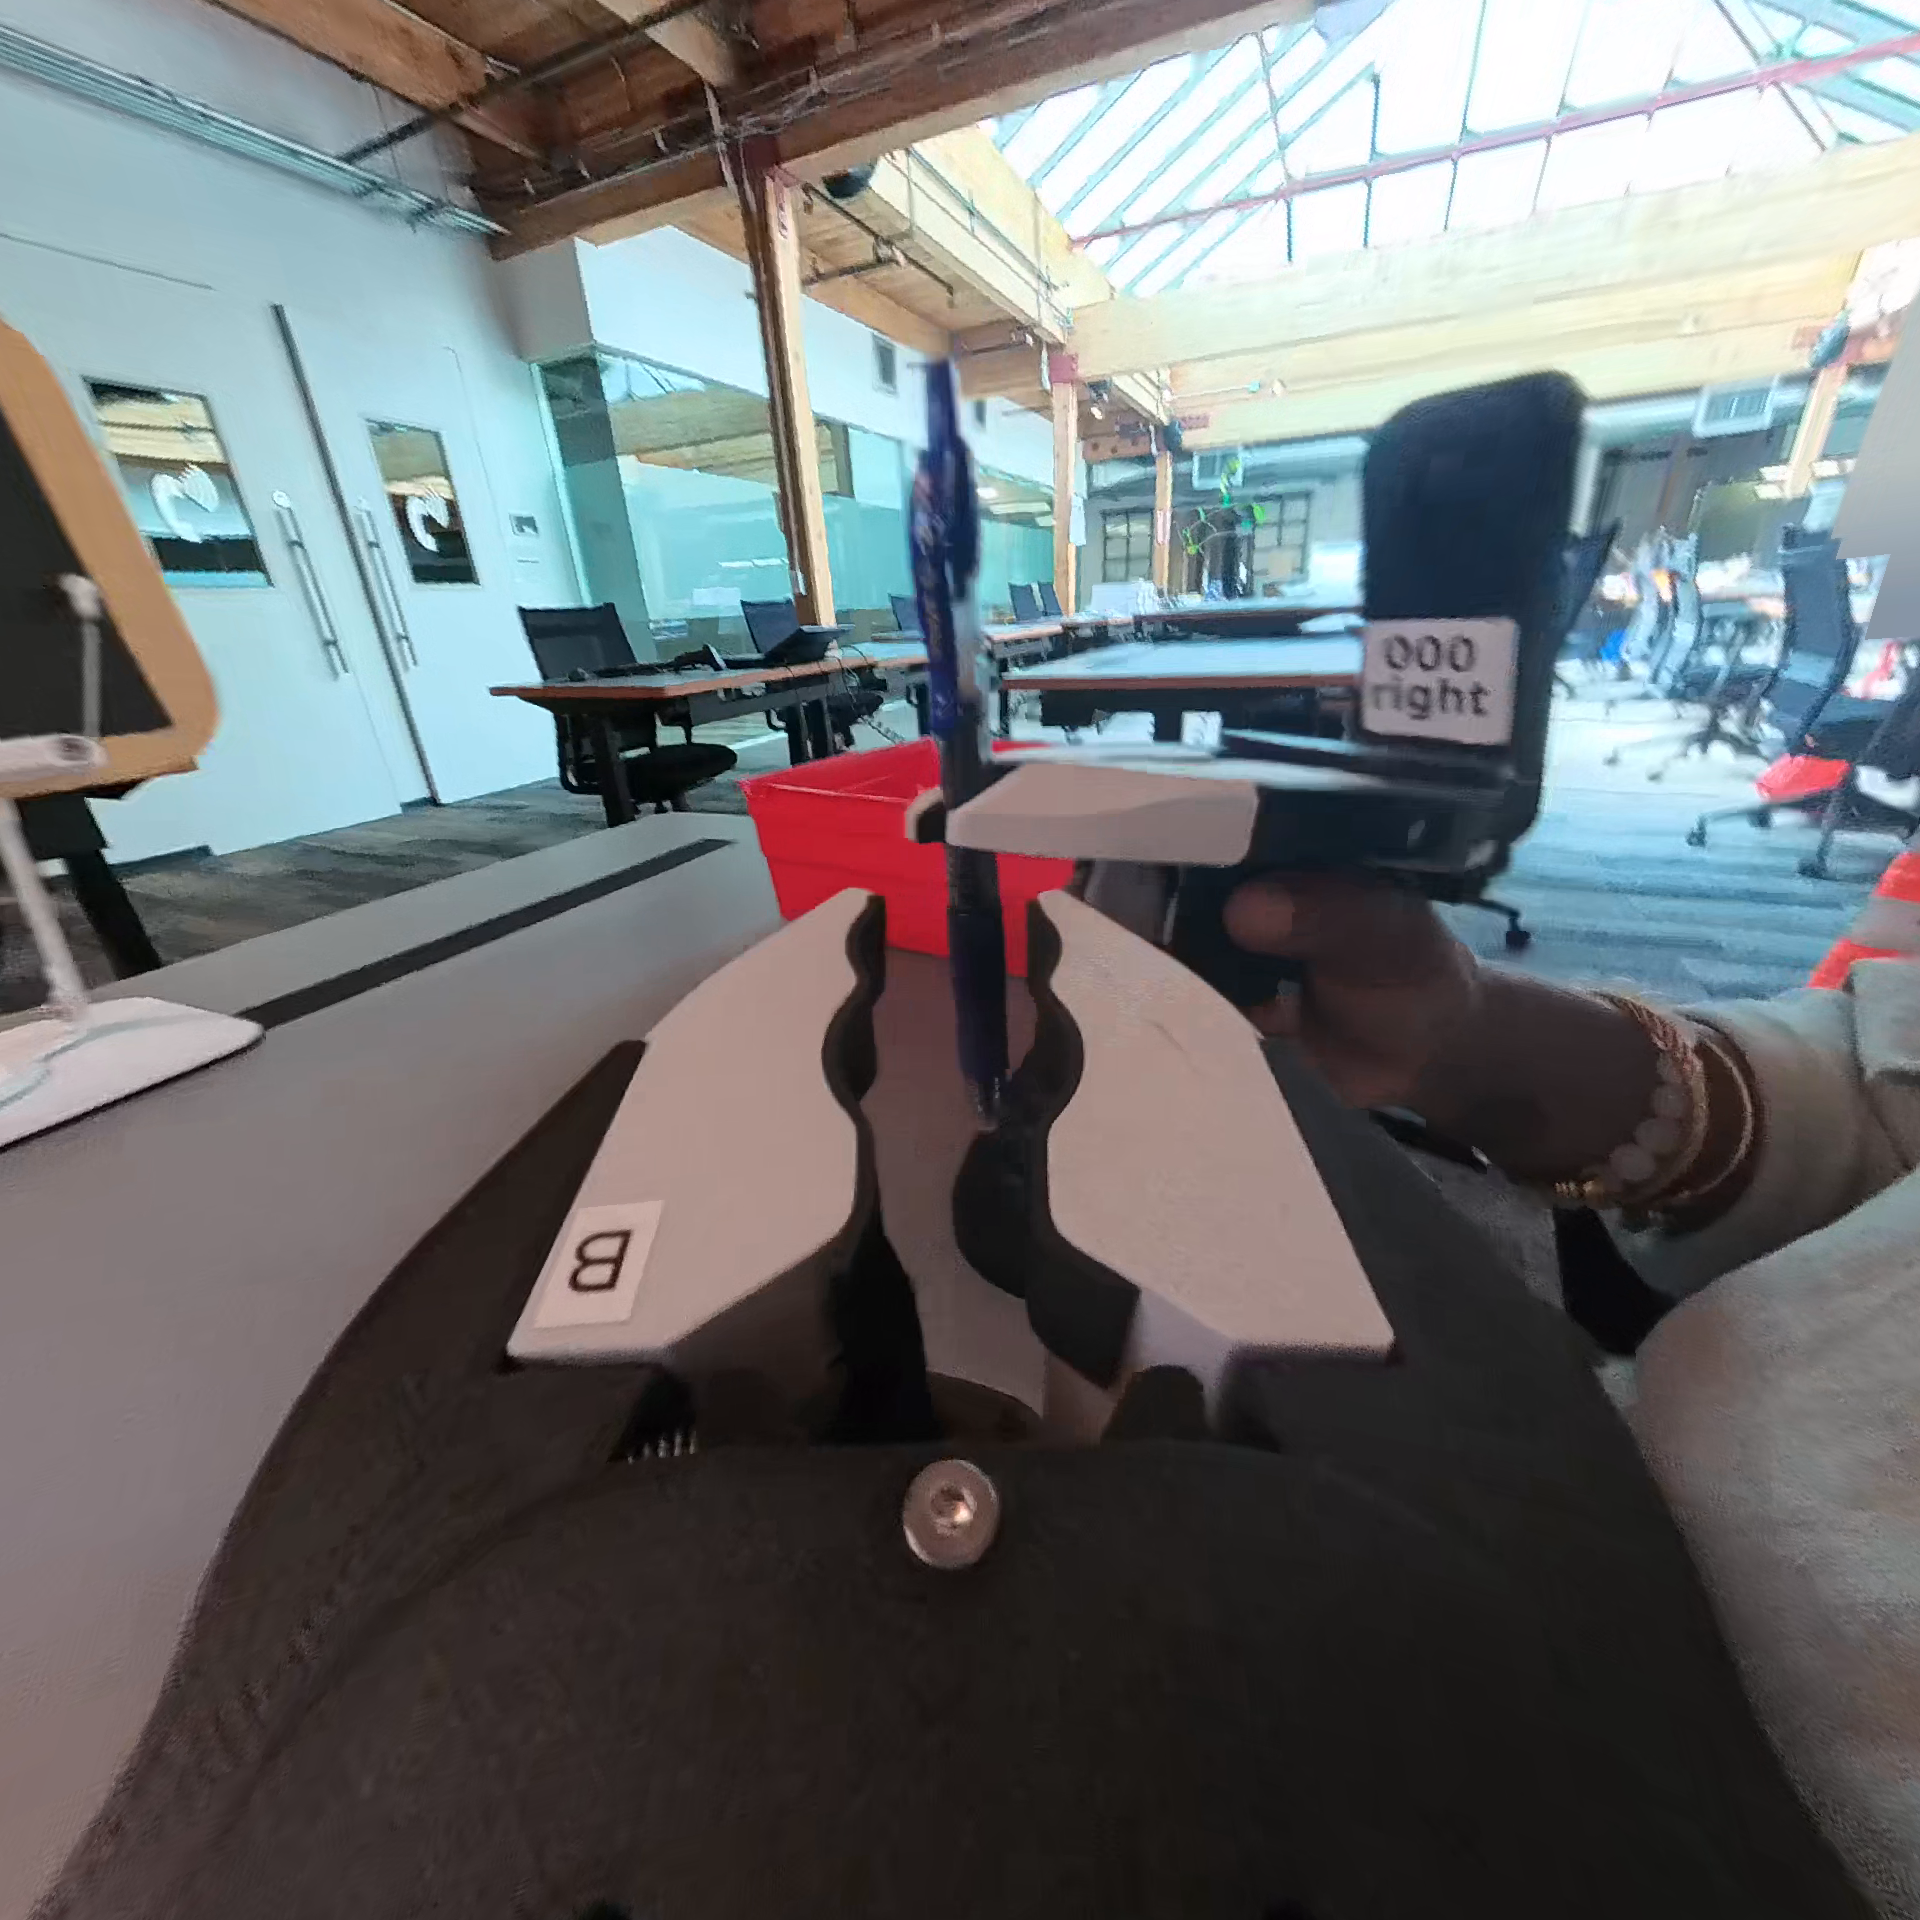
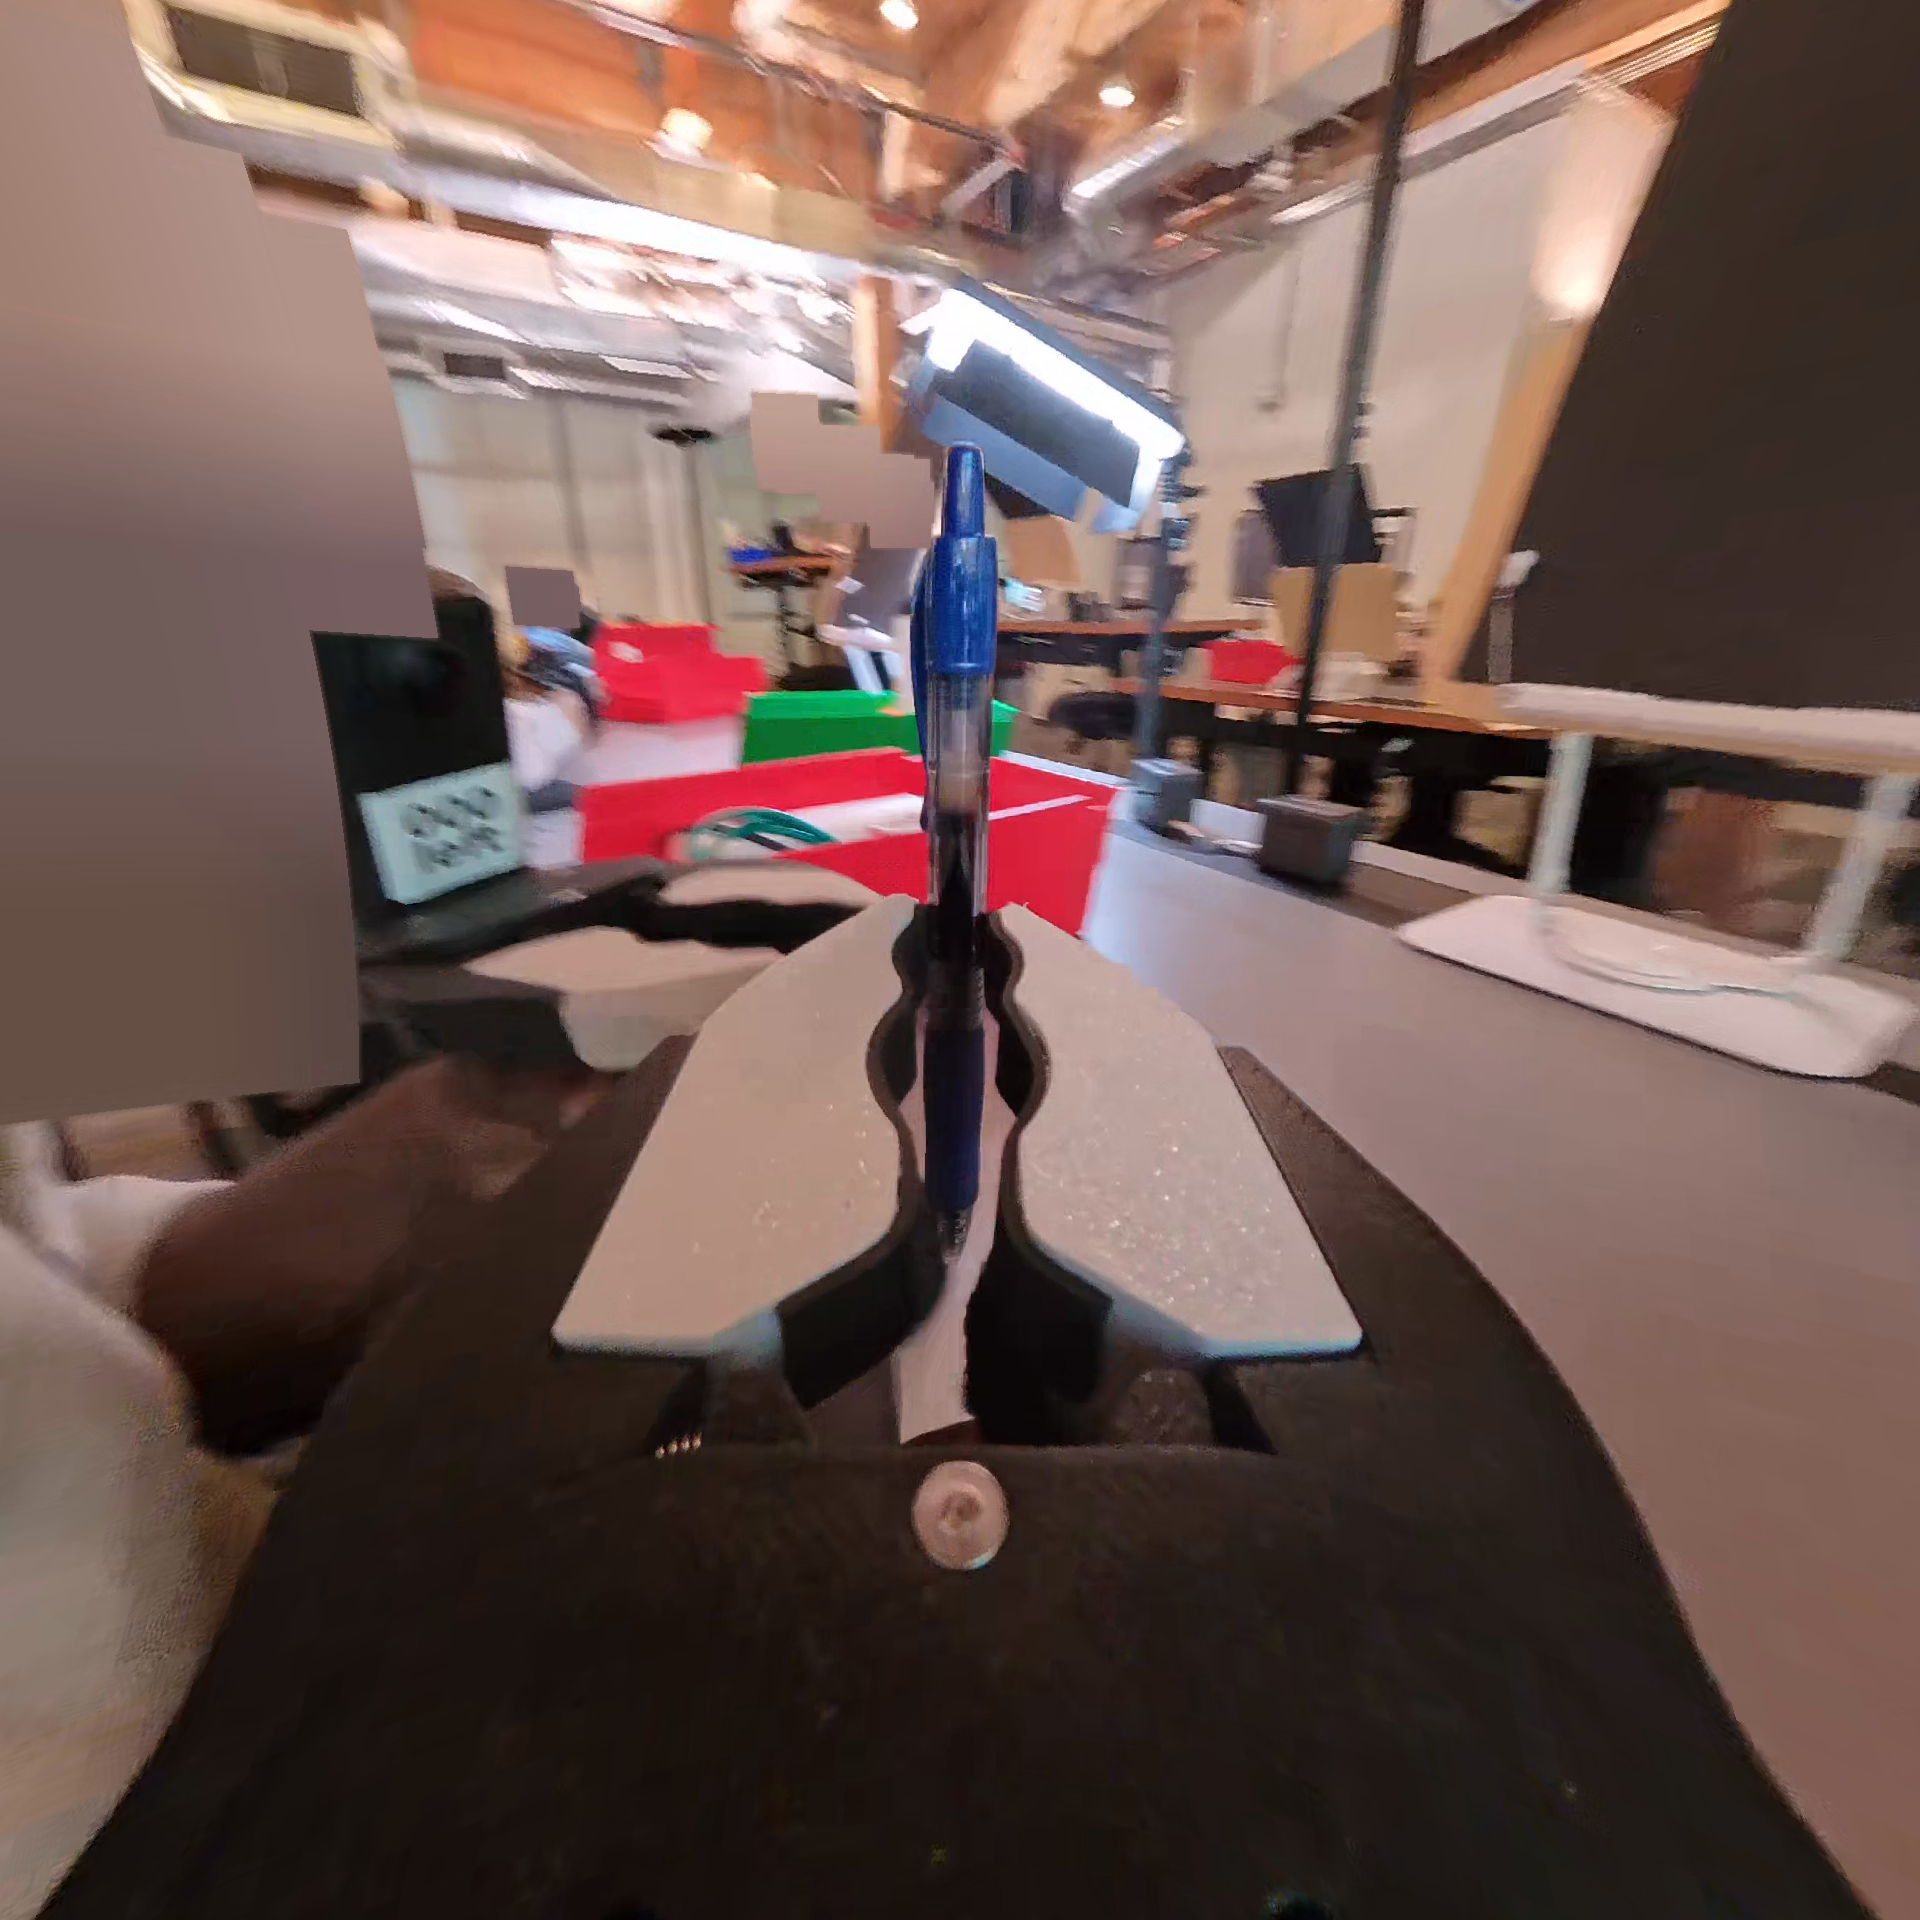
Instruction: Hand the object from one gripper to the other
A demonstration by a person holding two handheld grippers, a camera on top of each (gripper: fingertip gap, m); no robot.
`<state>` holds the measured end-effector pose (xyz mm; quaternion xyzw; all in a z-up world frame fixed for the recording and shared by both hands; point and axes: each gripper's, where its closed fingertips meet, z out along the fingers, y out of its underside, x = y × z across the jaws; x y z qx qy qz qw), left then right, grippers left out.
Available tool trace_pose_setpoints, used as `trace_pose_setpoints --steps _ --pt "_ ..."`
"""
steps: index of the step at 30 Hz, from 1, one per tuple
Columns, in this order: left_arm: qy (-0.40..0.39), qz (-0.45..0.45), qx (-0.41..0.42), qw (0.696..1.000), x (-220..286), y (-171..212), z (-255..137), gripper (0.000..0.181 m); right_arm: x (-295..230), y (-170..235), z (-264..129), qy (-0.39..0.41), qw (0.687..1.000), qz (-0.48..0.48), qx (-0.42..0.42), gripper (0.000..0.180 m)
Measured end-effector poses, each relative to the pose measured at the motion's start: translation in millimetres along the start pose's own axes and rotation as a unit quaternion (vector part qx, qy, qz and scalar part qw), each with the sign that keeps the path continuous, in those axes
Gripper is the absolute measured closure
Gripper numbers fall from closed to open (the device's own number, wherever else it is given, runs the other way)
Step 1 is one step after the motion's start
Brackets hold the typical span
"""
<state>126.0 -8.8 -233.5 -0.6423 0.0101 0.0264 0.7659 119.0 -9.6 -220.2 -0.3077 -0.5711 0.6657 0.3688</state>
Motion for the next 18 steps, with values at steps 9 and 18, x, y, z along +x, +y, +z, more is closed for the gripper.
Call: trace_pose_setpoints --steps 9,18 --pt "-0.065 -0.078 0.018 0.995 -18.7 -23.9 9.4 0.142 23.7 12.9 -2.0 0.189 0.924 -0.300 -0.144 0.170" --pt "-0.063 -0.201 0.117 0.970 -37.7 -37.5 -3.1 0.165 12.9 6.9 1.0 0.158 0.935 -0.302 -0.102 0.150"
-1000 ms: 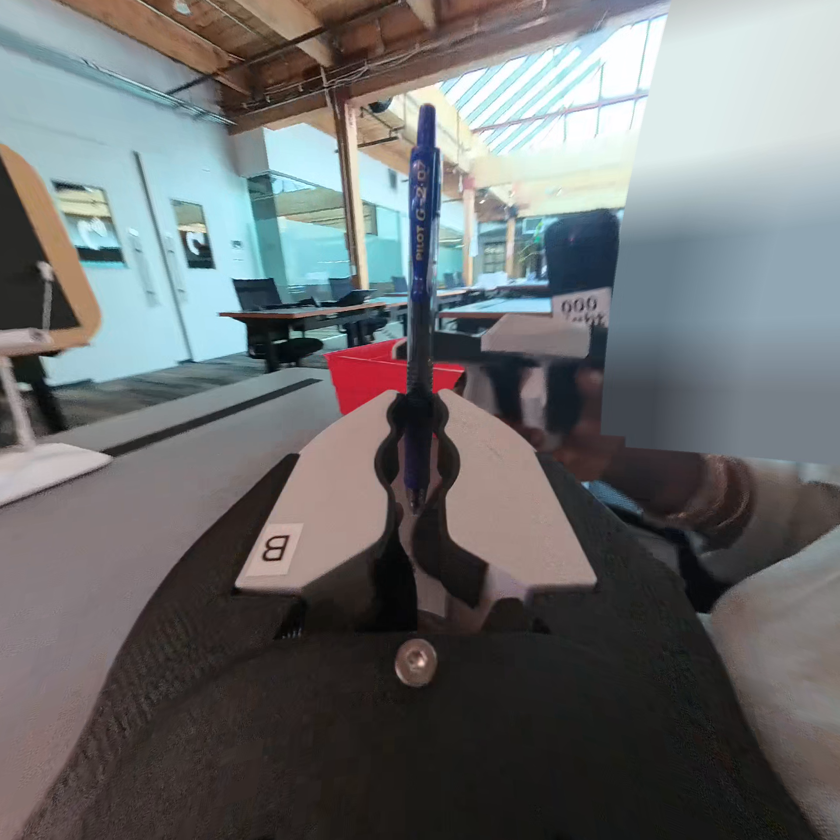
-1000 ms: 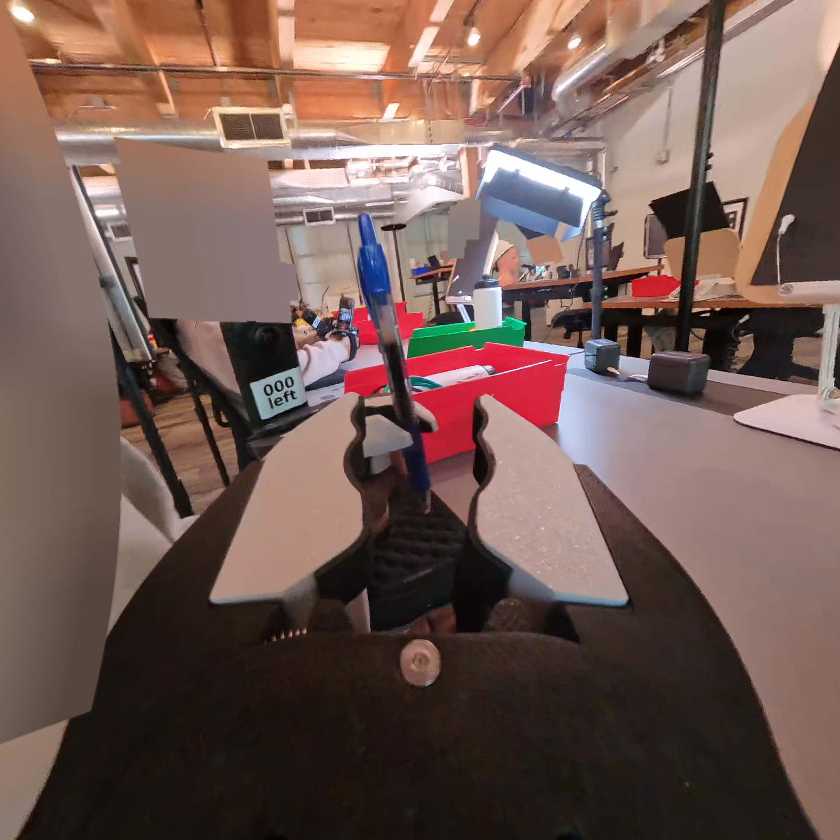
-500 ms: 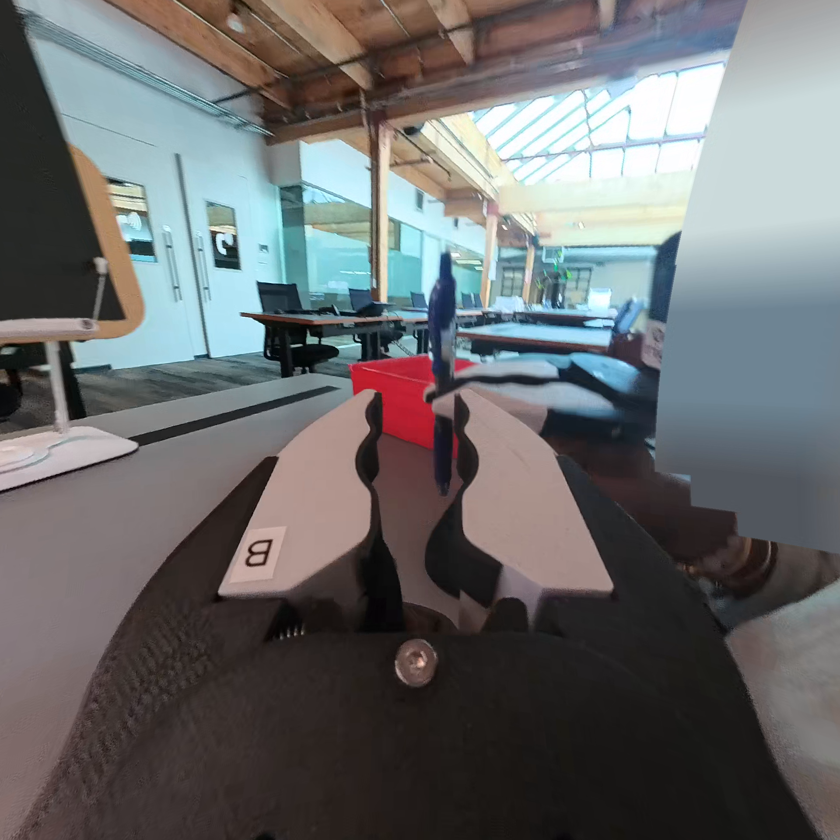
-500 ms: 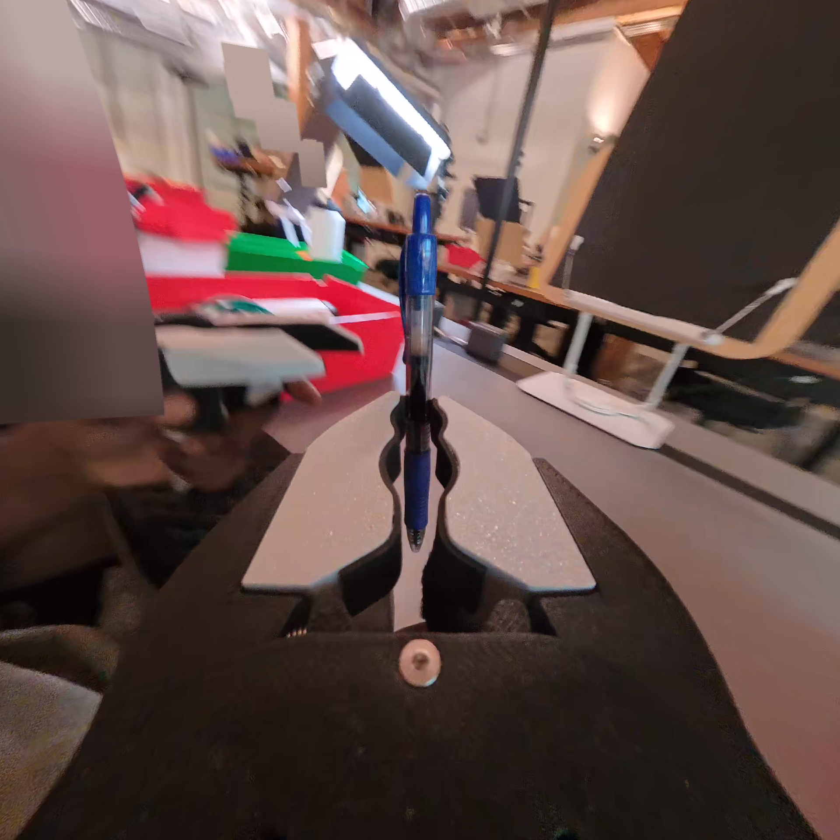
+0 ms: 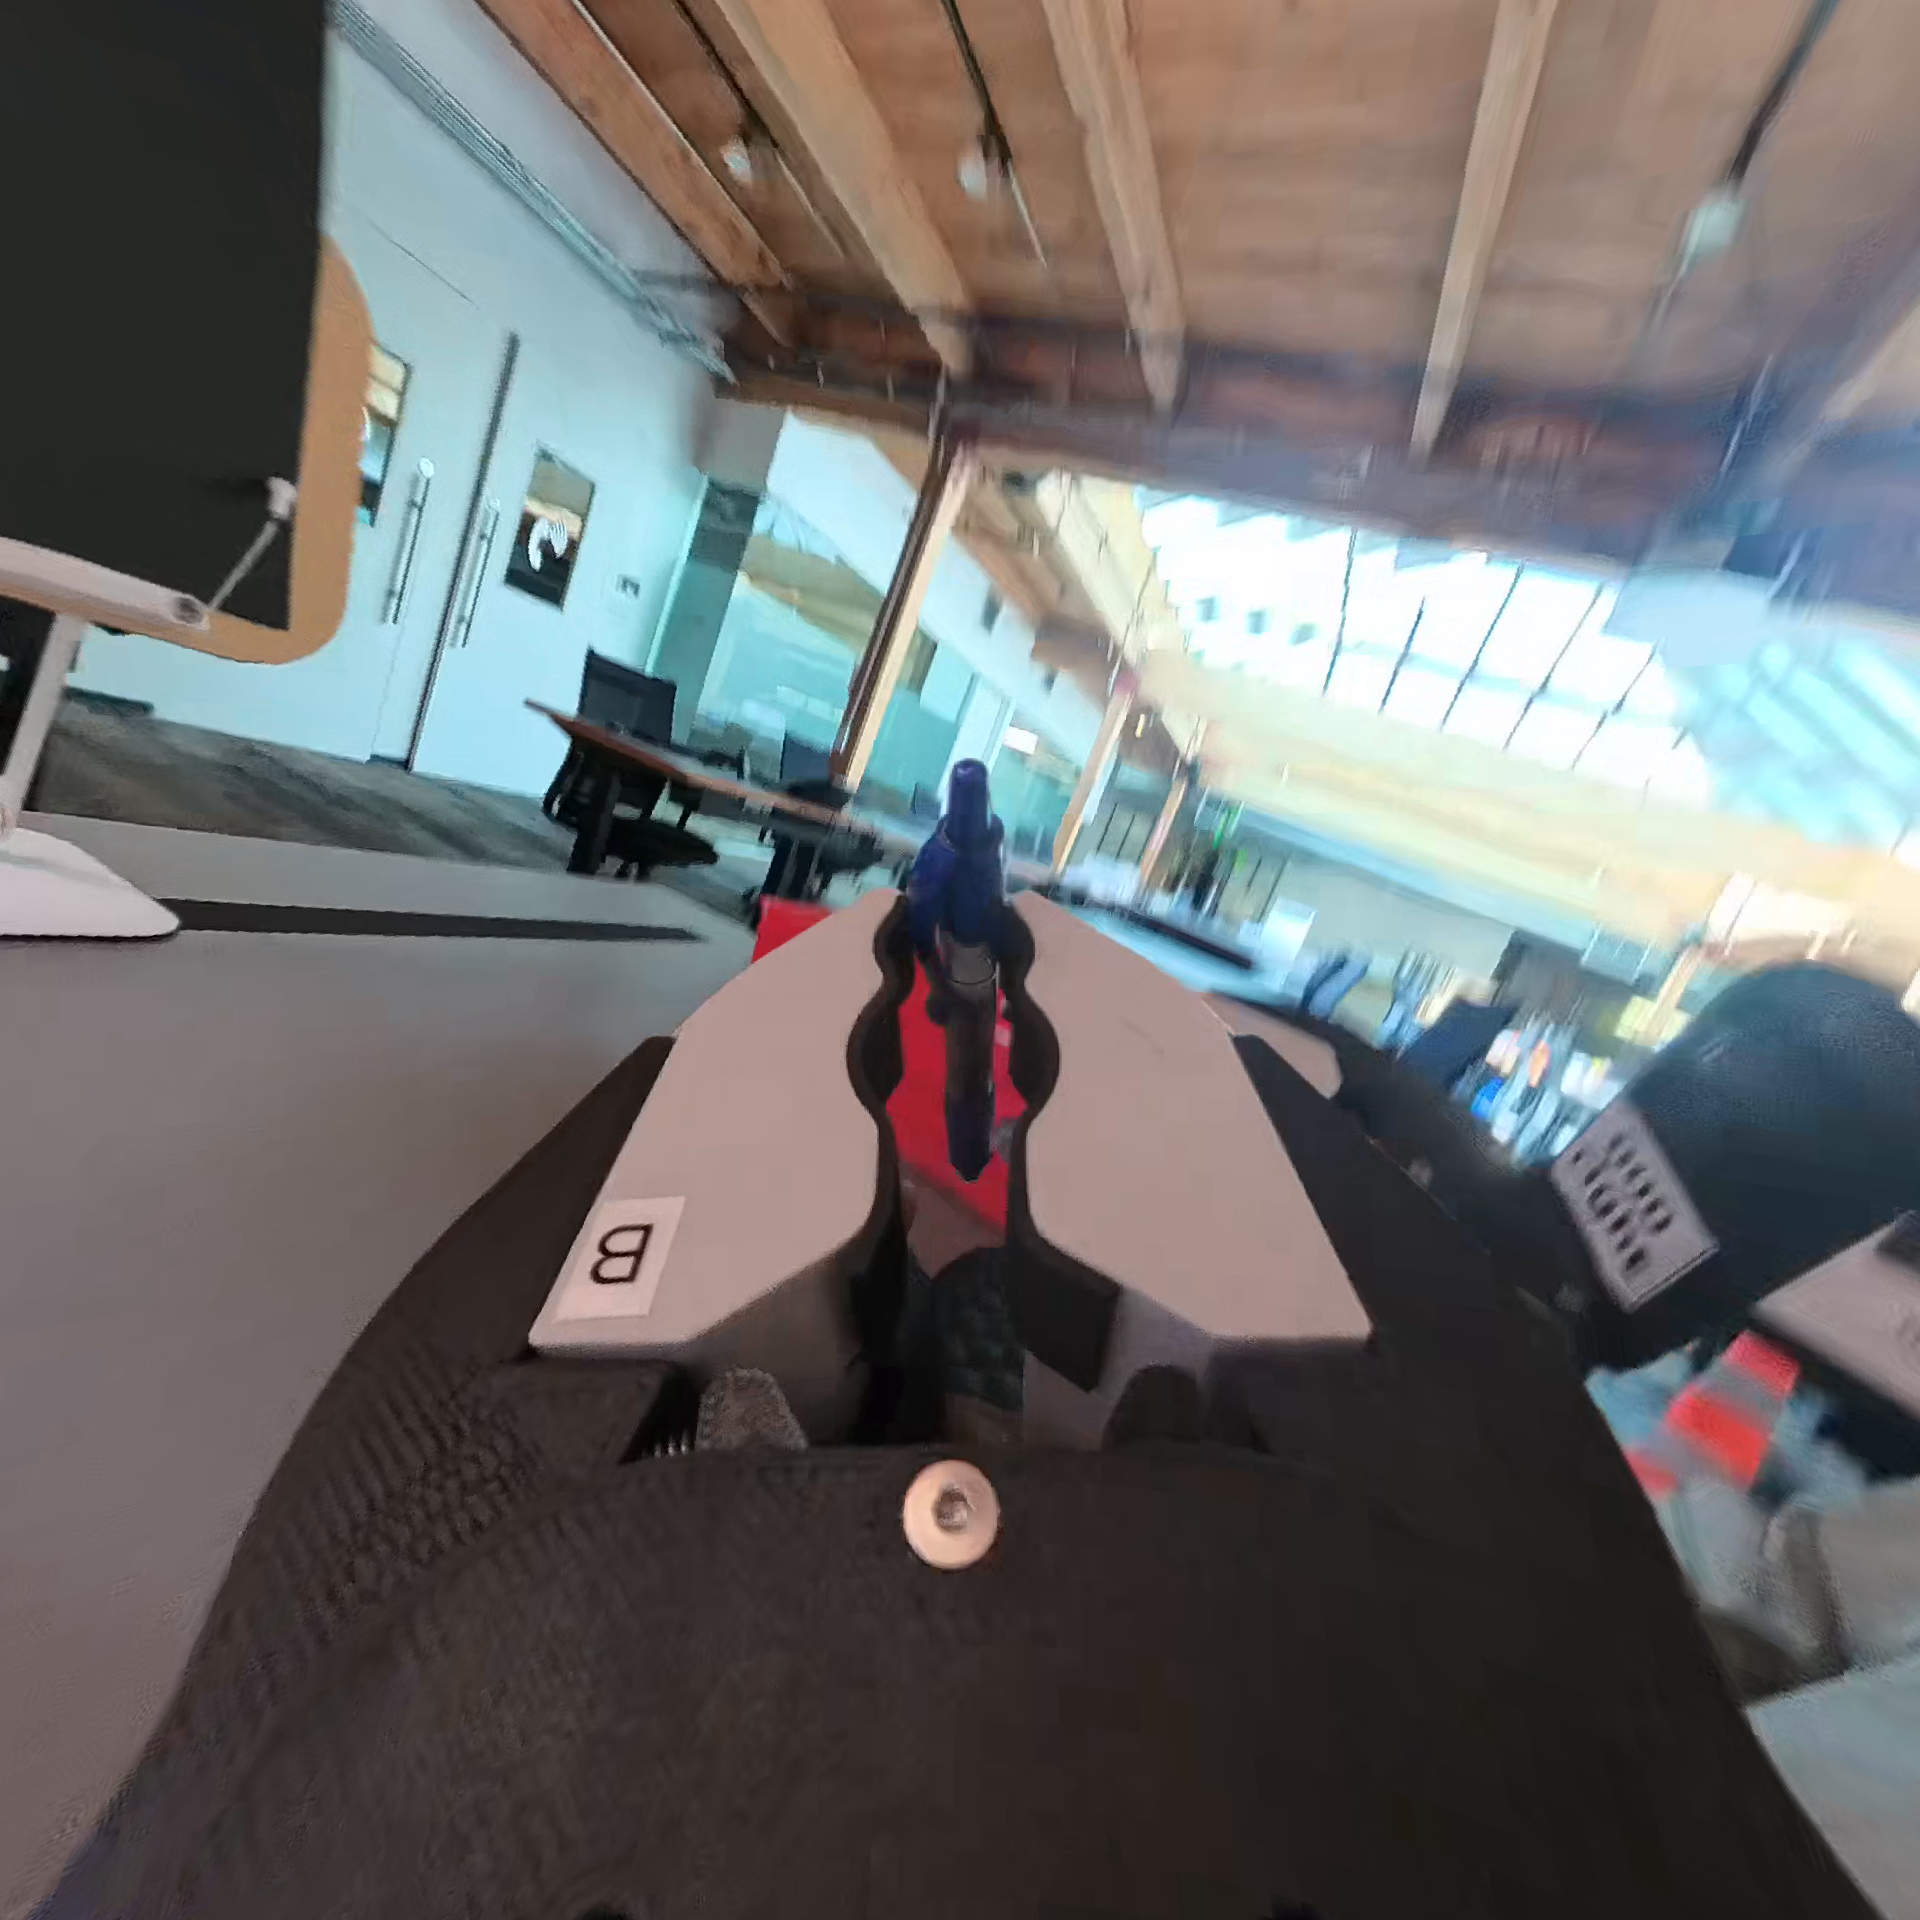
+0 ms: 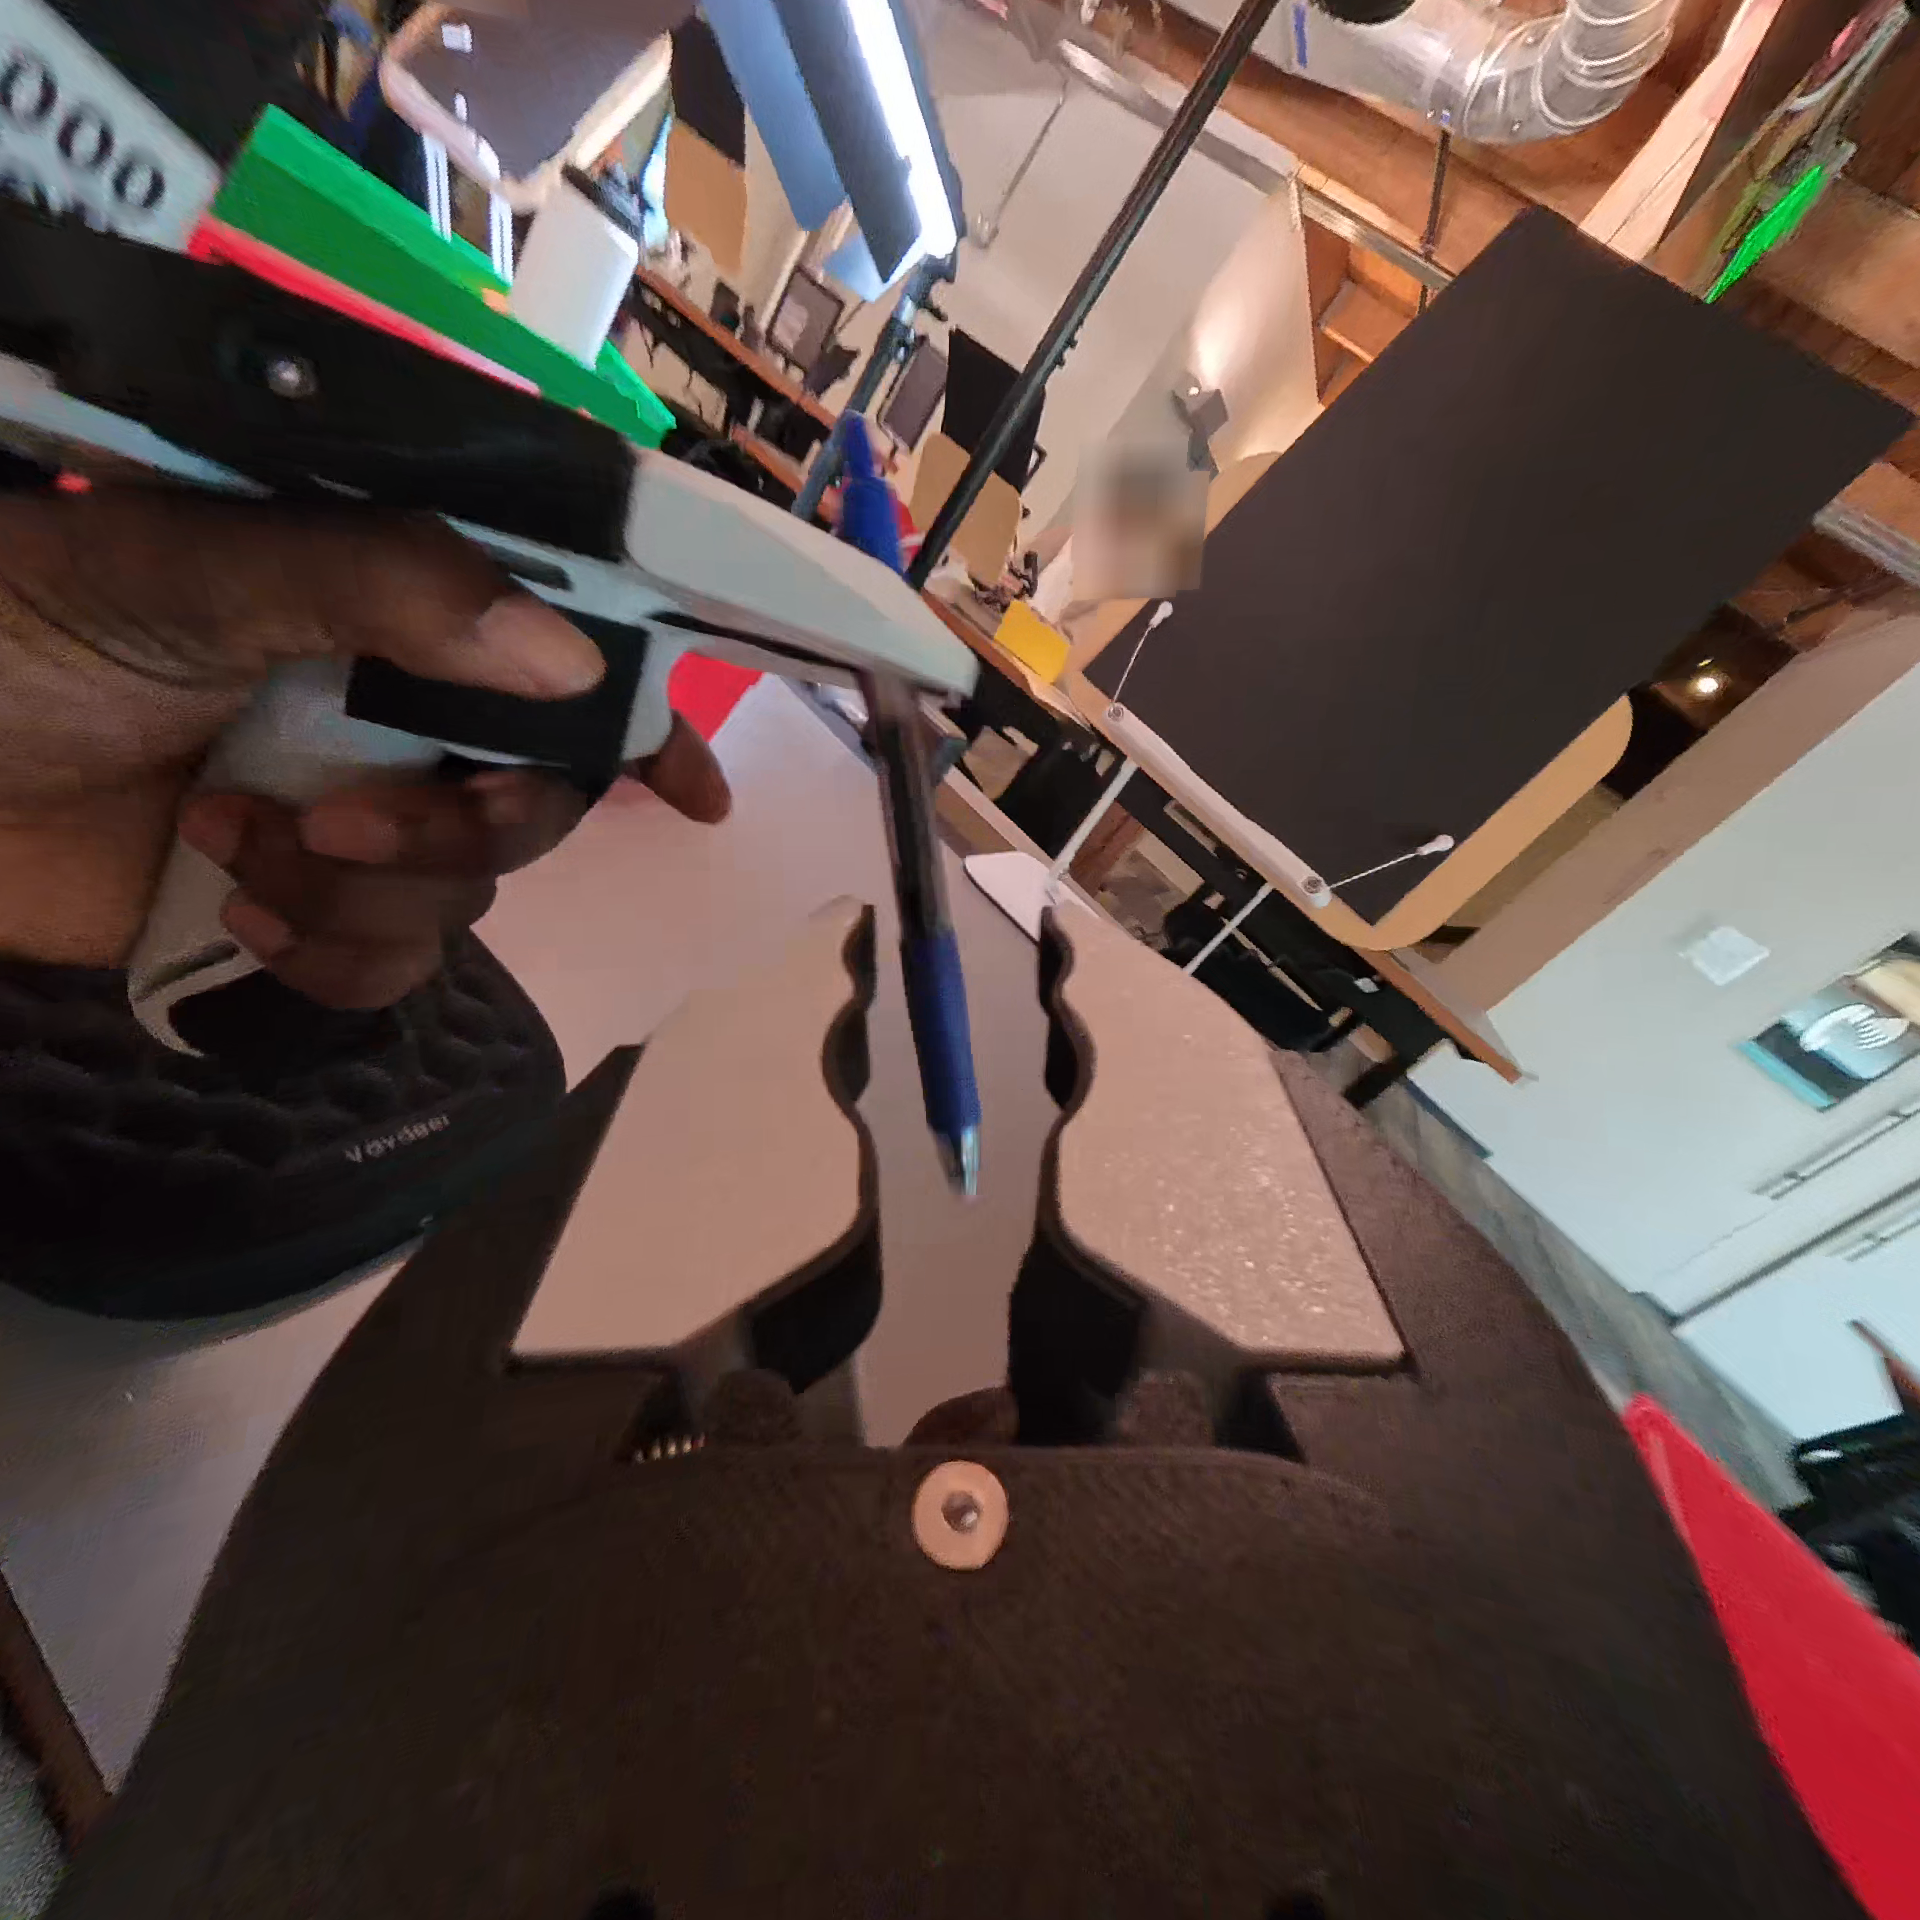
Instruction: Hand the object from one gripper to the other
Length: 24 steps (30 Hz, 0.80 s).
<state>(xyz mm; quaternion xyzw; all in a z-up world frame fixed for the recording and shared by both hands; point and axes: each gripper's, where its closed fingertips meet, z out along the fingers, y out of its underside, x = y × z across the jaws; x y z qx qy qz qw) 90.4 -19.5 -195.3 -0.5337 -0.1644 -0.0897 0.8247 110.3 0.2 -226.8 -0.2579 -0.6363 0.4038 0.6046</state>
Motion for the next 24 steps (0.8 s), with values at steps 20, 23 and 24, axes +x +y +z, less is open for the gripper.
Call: trace_pose_setpoints --steps 20,23,24 --pt "0.034 -0.161 0.126 0.978 6.7 2.6 -5.8 0.165 18.6 -5.4 -8.2 -0.177 0.560 0.781 0.214 0.169" --pt "0.049 -0.165 0.070 0.983 5.9 12.6 -1.1 0.159 29.9 -1.0 -11.2 -0.156 0.592 0.760 0.219 0.169" --pt "0.048 -0.154 0.049 0.986 3.0 14.0 -1.1 0.148 34.6 0.5 -12.5 -0.146 0.608 0.748 0.220 0.169"
